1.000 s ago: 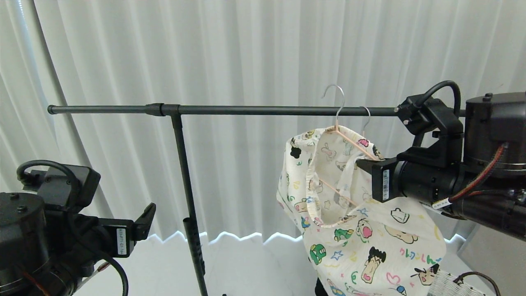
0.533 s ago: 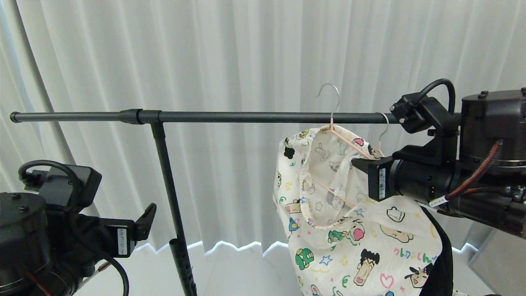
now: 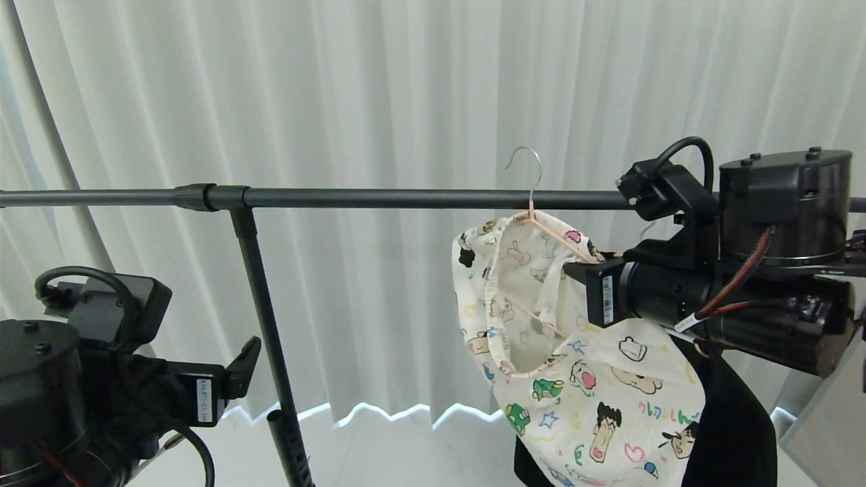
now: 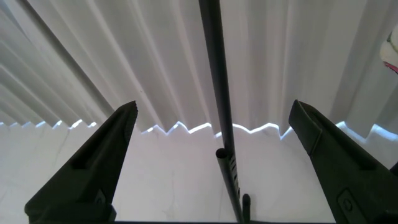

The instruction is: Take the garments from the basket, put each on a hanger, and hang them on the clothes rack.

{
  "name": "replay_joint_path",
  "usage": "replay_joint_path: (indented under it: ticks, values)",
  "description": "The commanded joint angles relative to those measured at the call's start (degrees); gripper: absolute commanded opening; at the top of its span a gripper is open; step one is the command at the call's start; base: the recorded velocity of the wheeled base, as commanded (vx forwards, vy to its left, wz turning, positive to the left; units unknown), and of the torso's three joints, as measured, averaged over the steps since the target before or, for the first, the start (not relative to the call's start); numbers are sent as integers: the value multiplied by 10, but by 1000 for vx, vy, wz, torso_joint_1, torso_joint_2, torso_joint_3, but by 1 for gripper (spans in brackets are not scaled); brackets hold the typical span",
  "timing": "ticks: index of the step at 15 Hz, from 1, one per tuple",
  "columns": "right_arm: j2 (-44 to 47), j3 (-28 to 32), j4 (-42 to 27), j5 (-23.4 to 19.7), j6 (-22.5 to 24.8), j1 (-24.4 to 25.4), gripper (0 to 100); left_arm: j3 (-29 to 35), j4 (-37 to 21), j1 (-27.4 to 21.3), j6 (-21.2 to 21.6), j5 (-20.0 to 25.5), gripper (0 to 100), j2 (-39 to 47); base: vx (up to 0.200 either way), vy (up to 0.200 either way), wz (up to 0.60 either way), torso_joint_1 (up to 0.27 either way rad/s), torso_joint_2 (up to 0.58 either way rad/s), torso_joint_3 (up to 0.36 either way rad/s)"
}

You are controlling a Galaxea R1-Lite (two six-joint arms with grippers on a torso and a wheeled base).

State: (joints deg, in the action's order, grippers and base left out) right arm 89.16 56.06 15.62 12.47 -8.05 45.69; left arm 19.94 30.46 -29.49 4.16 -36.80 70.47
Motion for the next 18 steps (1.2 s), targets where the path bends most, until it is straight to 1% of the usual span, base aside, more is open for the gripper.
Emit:
replay_joint_path:
  ticks: [1,4,10,18]
  values:
    - [33,12,7,-1,-2,-7,0,0,0,-7,0,0,100,1,0,0,0,0,0,0]
    - [64,27,15,-2,-3,-14,0,0,0,-7,0,0,100,2,0,0,0,0,0,0]
    - [92,27,15,-2,-4,-17,0,-1,0,-7,0,0,100,2,0,0,0,0,0,0]
    - [85,31,13,-1,-3,-17,0,0,0,-7,0,-1,100,-2,0,0,0,0,0,0]
